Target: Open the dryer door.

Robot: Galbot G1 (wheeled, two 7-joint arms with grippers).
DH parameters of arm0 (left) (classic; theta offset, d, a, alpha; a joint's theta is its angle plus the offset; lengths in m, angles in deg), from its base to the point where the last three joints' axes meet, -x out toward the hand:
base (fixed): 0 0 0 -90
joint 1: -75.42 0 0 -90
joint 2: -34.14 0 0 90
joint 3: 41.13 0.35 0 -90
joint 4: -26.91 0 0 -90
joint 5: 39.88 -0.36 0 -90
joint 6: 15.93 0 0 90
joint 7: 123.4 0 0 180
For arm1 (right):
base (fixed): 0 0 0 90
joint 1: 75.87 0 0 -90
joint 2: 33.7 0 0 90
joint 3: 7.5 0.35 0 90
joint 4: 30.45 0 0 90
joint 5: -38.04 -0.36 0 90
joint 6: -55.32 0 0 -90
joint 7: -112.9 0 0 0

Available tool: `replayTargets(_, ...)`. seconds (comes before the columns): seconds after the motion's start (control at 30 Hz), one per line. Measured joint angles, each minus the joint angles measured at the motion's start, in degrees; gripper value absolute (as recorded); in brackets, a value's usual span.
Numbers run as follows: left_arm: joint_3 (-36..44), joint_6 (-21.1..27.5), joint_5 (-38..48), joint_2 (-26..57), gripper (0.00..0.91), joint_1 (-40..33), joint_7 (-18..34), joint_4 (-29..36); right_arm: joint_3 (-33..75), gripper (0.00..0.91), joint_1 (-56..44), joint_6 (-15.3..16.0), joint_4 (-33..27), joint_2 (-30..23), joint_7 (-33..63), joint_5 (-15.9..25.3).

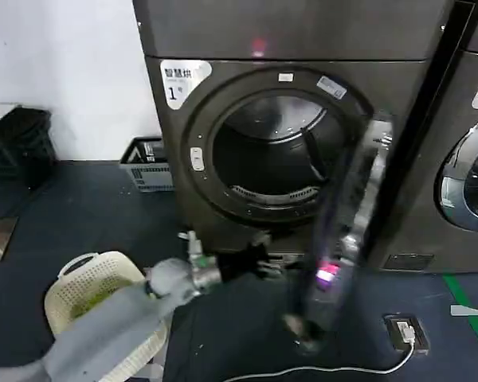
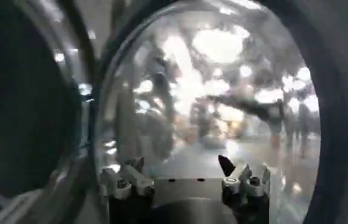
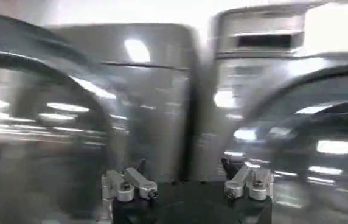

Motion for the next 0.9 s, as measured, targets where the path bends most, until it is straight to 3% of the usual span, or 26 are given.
replayTargets(0.1,2.81,0.12,0.17,-2.0,0.907,-1.85,1.78,0.74,5.98,0.907,-2.76,2.01,2.9,-1.4,6.35,0.91)
replayTargets(0.33,8.82,0.75,-0.77,-8.71,0.907,-6.76,4.23,-2.57,18.29,0.907,-7.78,2.71,3.33,-1.88,18.31,6.62)
replayTargets(0.6,11.83,-0.63,-2.93,-21.02,0.907,-10.41,6.6,-13.51,28.59,0.907,-11.16,3.29,2.13,-1.51,20.06,7.99)
replayTargets(0.9,11.48,-1.92,-4.68,-32.18,0.907,-13.54,10.82,-23.29,31.93,0.907,-12.44,2.96,1.29,-1.94,19.58,7.93)
